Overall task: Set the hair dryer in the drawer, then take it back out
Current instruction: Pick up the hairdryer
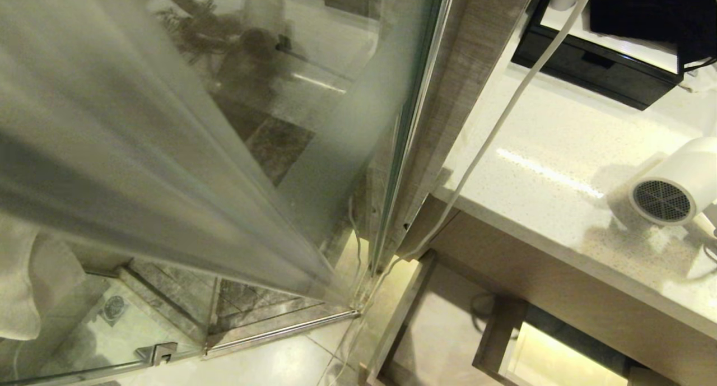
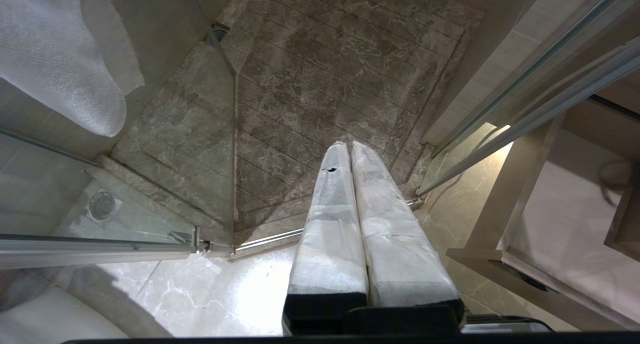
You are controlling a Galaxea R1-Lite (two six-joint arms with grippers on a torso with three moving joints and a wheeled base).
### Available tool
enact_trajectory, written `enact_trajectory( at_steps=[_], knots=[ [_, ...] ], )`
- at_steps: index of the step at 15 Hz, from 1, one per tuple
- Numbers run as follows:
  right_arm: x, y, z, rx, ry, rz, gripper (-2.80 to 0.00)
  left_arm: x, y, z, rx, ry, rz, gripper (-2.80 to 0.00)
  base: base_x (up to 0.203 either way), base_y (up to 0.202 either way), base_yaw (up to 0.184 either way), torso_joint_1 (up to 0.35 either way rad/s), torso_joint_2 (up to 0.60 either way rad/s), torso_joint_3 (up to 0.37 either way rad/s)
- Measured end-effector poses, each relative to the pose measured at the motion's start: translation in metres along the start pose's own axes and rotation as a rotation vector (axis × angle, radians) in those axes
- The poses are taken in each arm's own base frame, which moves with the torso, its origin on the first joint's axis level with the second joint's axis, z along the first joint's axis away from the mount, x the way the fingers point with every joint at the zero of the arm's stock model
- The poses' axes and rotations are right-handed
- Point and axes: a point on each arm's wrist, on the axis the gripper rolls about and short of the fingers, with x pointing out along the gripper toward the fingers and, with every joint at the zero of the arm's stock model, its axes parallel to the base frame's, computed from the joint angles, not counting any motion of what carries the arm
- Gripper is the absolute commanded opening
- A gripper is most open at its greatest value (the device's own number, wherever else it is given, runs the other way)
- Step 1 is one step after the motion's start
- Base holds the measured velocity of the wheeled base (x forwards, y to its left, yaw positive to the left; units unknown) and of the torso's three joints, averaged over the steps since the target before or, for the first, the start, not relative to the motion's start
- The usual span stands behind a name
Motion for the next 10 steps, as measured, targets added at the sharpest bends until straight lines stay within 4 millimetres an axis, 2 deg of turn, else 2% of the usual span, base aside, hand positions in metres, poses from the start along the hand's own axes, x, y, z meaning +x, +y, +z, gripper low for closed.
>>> enact_trajectory(
  at_steps=[10],
  knots=[
    [0.043, -0.013, 0.001, 0.042, -0.016, 0.166, 0.0, 0.0, 0.0, 0.0, 0.0, 0.0, 0.0, -2.8, 0.0, 0.0, 0.0, 0.0, 0.0, 0.0]
  ],
)
